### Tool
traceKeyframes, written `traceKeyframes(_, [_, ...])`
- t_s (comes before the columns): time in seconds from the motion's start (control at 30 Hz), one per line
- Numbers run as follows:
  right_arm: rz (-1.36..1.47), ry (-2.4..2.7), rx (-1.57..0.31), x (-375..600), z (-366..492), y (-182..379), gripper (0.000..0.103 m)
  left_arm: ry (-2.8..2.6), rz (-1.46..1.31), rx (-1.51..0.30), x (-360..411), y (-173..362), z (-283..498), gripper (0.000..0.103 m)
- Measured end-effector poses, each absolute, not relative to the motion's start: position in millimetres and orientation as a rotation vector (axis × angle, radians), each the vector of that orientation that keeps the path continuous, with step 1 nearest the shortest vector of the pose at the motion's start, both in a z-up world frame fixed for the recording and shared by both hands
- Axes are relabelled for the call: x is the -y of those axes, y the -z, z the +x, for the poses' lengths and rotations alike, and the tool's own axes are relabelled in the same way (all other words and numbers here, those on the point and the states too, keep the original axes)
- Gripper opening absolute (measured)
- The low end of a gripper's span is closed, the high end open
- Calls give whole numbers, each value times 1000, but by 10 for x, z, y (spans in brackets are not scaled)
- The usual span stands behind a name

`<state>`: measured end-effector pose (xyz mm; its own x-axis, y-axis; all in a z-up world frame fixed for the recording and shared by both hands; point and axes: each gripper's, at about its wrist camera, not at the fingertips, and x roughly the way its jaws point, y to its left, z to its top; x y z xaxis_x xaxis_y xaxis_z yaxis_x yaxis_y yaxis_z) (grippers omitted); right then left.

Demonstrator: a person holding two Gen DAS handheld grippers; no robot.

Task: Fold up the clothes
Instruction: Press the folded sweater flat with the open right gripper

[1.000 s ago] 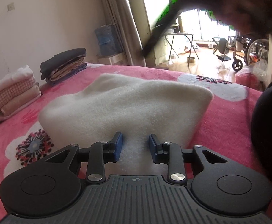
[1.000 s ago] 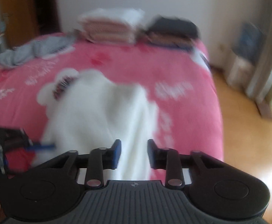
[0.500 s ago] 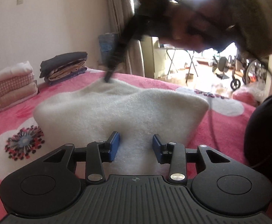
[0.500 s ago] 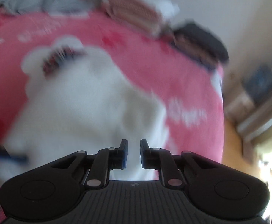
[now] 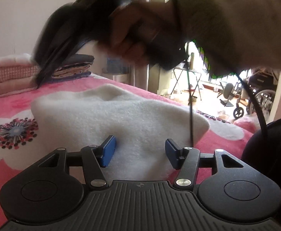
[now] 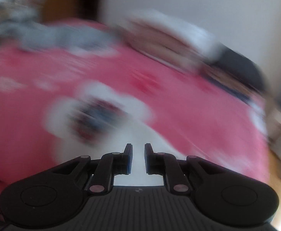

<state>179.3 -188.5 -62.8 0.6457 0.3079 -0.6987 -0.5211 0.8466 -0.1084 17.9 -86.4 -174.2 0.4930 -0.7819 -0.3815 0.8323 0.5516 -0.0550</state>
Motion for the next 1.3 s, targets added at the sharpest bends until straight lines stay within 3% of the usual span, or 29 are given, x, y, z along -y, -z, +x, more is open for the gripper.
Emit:
traceKeyframes(0.17, [-449,-423,-875,1926,2000,1473,10,993,113,-386,844,1767,208,56])
traceKeyframes(0.27, [-376,-384,-926,1858,2117,1282,11,999,107,-379,841,1788,173,59])
traceKeyframes(0.37, [-331,-391,-846,1763,2252,1119,11,994,127,-366,865,1803,136,60])
traceKeyframes(0.53, [-292,-358,-875,1814,2585,1630,10,989,144,-367,872,1786,150,61])
traceKeyframes(0.9, [-167,-439,-929,2053,1846,636,12,994,162,-372,821,1674,42,63])
traceKeyframes(1.0, [-231,-395,-1067,2056,1678,1120,10,1029,189,-391,818,1652,-46,61])
traceKeyframes(1.07, [-184,-370,-1035,2106,1625,1291,10,1041,207,-405,795,1652,-119,60])
traceKeyframes(1.3, [-134,-394,-973,1990,1416,725,12,971,204,-457,513,1552,-143,60])
